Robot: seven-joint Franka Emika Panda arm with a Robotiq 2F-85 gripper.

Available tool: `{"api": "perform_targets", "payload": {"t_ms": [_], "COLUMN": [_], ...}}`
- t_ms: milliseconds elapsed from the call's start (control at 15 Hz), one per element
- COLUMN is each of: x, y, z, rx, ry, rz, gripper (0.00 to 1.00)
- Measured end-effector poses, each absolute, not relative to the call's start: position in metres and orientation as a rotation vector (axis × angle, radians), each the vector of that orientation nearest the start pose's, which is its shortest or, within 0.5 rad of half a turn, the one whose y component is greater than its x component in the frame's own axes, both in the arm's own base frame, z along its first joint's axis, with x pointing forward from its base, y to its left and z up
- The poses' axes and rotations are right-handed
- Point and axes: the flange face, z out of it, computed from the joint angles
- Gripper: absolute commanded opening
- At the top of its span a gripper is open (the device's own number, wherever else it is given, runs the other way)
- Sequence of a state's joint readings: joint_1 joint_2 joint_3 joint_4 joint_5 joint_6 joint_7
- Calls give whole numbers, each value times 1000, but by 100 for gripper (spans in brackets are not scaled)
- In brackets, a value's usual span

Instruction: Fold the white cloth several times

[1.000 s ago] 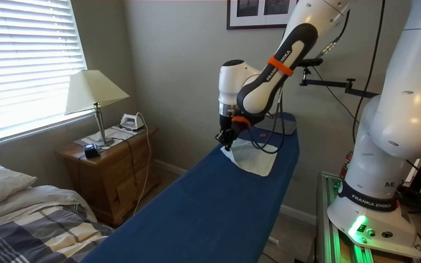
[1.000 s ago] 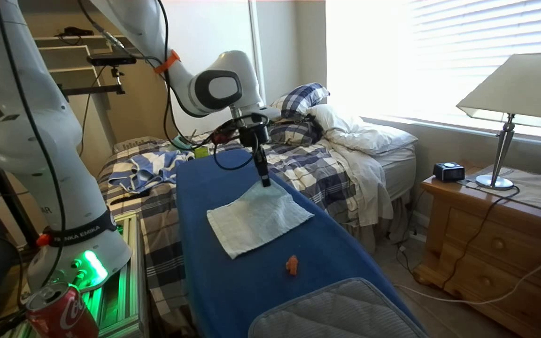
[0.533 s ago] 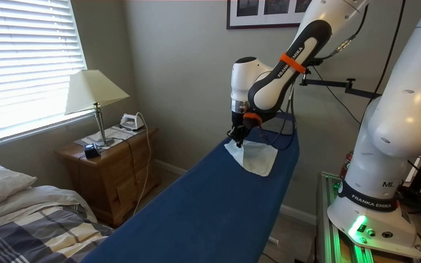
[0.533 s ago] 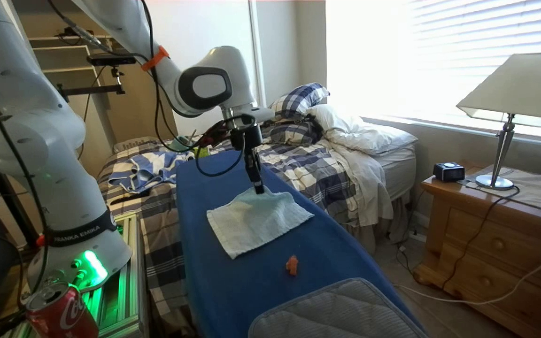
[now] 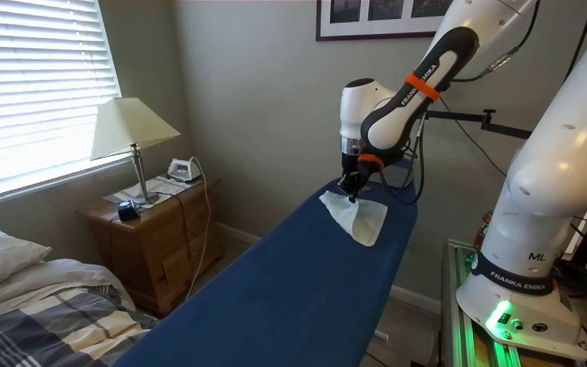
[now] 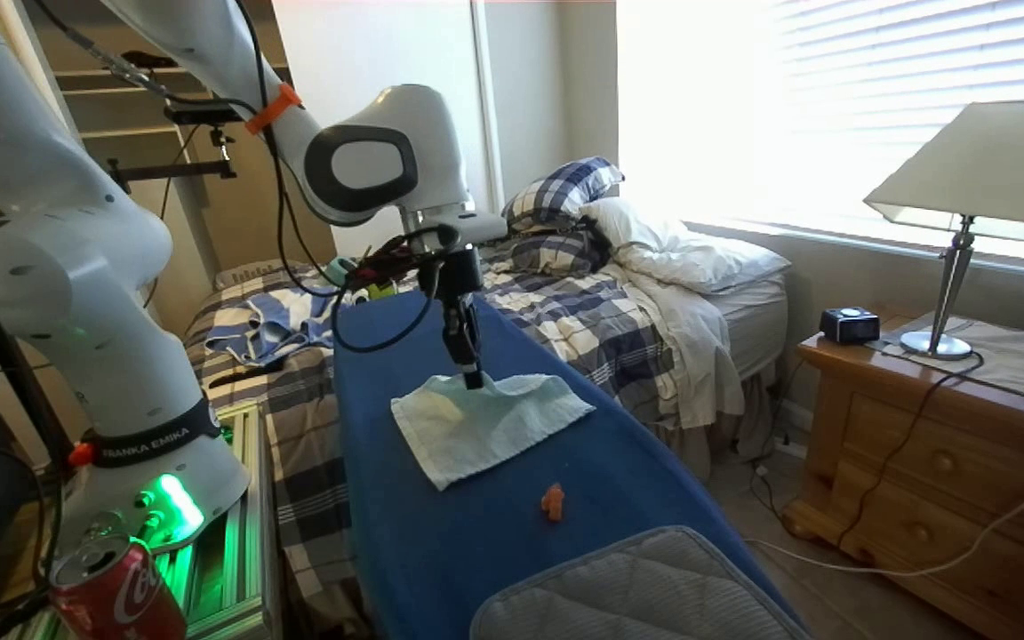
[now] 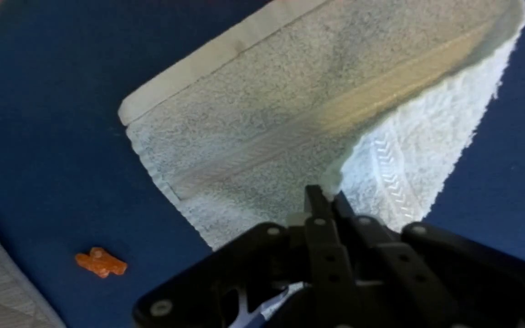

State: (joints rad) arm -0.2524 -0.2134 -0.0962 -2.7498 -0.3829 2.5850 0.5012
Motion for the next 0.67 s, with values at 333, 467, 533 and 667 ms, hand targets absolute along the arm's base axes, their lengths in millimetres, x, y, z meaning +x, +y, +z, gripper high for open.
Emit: {"api": "perform_targets", "payload": {"t_ms": [333, 467, 533, 667], "x": [363, 358, 356, 351], "y": [-153, -162, -166, -171], "z": [293, 293, 293, 291], "rx": [-3212, -3213, -3212, -3212], "ry": [891, 894, 898, 908], "rz": [-101, -88, -75, -40], "gripper": [2, 2, 2, 2]}}
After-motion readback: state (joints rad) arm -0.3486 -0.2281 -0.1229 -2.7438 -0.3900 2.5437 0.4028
